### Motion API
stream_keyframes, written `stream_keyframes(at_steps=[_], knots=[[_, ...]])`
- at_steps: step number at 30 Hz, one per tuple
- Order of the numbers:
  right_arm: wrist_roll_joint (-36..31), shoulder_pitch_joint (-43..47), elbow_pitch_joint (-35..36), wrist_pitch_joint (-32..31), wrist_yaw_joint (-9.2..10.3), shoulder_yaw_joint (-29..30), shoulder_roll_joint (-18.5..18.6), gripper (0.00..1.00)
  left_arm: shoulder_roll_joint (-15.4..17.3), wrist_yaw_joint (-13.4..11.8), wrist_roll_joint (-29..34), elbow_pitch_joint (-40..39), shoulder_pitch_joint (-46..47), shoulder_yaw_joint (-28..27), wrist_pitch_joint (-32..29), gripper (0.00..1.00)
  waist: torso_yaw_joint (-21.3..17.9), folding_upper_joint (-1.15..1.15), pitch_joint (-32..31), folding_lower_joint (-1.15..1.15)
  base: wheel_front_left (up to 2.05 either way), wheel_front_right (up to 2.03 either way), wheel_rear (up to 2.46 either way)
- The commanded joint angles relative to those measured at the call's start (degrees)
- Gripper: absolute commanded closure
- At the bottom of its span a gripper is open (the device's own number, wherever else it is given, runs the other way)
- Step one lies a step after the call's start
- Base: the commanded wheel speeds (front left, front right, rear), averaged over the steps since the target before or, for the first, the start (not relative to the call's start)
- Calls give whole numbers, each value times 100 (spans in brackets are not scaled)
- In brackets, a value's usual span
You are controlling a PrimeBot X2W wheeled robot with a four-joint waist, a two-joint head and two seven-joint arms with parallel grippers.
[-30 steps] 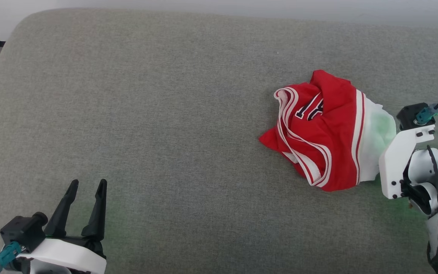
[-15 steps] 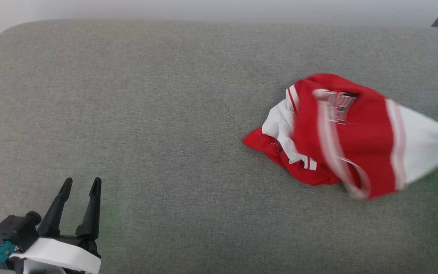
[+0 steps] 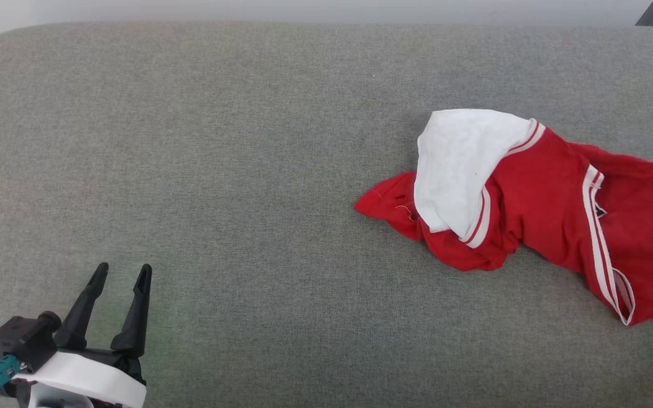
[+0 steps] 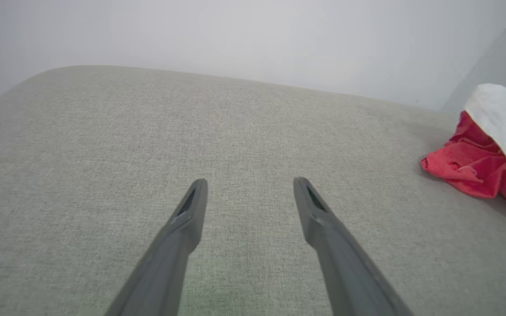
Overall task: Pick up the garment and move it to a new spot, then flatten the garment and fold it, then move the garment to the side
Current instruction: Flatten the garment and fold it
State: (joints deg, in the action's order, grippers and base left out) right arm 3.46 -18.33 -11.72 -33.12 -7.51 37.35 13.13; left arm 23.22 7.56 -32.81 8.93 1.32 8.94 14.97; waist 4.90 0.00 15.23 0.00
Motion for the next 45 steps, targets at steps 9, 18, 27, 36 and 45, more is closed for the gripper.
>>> stream_keyframes(at_steps=[9, 18, 27, 36, 45], knots=[[-201, -75, -244, 951, 4, 31, -321, 0, 679, -15, -50, -175, 425, 461, 28, 0, -270, 0, -125, 0, 0, 0, 0], [97, 196, -75, 2008, 5, -634, -760, 0, 2190, -15, -574, -700, 1662, 1799, 29, 0, -885, 0, -60, 0, 0, 0, 0], [742, 475, -41, 2758, 3, -1512, -1026, 0, 3118, -15, -2837, -1057, 4509, 4265, -1740, 0, -1455, 0, 520, 0, 0, 0, 0], [1278, 246, -531, 3467, 4, -2200, -1018, 0, 3142, -14, -5077, -706, 6244, 4849, -4196, 0, -2008, 0, 1163, 0, 0, 0, 0], [1511, 35, -1062, 3960, 4, -2607, -1018, 0, 2951, -14, -5995, -332, 6750, 4797, -5365, 0, -2338, 0, 1418, 0, 0, 0, 0]])
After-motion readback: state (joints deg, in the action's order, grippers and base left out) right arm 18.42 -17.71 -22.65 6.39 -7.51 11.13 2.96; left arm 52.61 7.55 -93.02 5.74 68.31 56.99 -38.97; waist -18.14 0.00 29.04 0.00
